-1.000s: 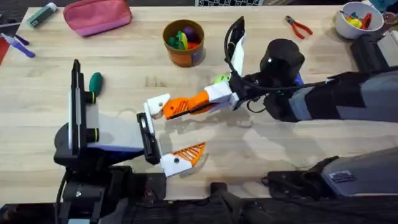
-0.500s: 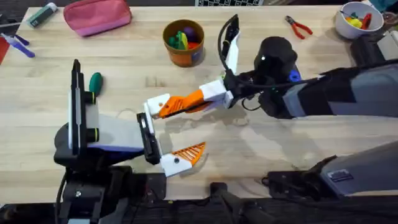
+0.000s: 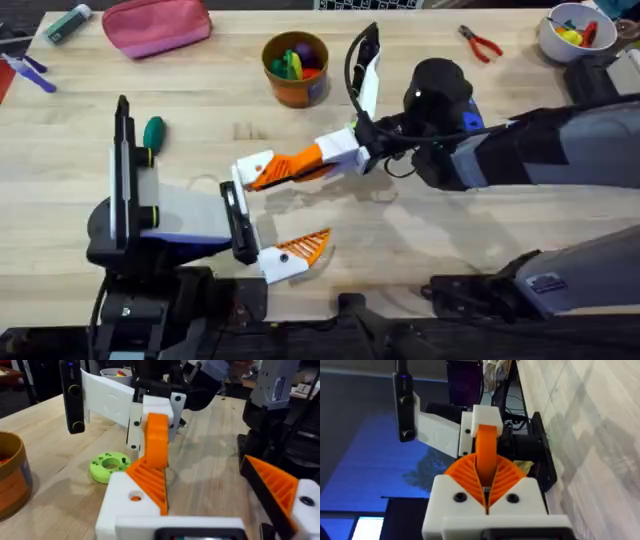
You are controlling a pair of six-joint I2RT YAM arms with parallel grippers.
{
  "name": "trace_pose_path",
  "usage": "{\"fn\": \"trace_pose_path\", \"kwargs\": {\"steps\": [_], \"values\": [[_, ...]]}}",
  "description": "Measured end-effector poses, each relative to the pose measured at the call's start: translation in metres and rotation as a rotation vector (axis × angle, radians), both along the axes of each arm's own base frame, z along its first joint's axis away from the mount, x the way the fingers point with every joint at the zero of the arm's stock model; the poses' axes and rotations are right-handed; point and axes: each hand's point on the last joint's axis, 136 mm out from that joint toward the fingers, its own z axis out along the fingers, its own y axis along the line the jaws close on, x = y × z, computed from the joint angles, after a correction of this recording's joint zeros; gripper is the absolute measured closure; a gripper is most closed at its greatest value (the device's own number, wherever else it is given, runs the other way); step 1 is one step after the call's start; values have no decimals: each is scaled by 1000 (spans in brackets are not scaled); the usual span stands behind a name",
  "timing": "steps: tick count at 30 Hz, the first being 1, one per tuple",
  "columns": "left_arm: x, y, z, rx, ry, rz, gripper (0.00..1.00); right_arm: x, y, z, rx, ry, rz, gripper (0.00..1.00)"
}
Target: Pick up the gripper from the table and insert it into the empty holder that is missing its gripper. Then pick up a screw, insert it into the mounting hole, and use the screwdriver to tighten it. Finally, clean up the table by picking up the vegetable and placing it into the bucket.
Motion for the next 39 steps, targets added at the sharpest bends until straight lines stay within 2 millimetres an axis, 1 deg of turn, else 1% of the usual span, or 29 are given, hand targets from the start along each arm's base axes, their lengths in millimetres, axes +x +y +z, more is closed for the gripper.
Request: {"fn": "trace_pose_path", "kwargs": {"steps": [11,39], "values": [[0,0,0,0,0,2,16,-2,6,0,-3,0,-6,992],[3,1,0,2,-2,20,14,4,9,0,-13,21,-43,992]]}}
